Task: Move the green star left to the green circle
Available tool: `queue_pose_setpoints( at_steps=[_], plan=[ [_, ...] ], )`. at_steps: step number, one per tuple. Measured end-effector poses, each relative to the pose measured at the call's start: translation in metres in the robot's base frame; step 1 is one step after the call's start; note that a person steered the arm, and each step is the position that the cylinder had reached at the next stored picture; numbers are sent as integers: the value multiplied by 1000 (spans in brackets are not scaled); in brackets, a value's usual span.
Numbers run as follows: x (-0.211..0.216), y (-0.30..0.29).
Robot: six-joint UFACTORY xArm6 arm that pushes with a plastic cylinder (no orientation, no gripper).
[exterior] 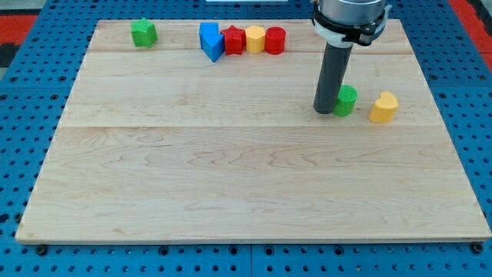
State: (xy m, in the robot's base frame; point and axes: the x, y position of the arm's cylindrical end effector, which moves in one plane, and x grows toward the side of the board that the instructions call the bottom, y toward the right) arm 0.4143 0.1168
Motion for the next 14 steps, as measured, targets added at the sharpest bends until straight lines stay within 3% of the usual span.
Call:
queue_pose_setpoints(
  at_steps=[1, 2, 3, 4, 5, 6, 7, 8, 9, 10, 11, 12, 13, 14],
  plan=[
    [11, 32],
    [27, 6],
    [26, -143],
    [-24, -272],
    [-105, -371],
    [-153, -415],
    [-202, -393],
    [-215, -346],
    [-190, -277],
    [-138, -229],
    [-153, -279],
    [-125, -298],
    [-107, -188],
    [-74, -43]
  ],
)
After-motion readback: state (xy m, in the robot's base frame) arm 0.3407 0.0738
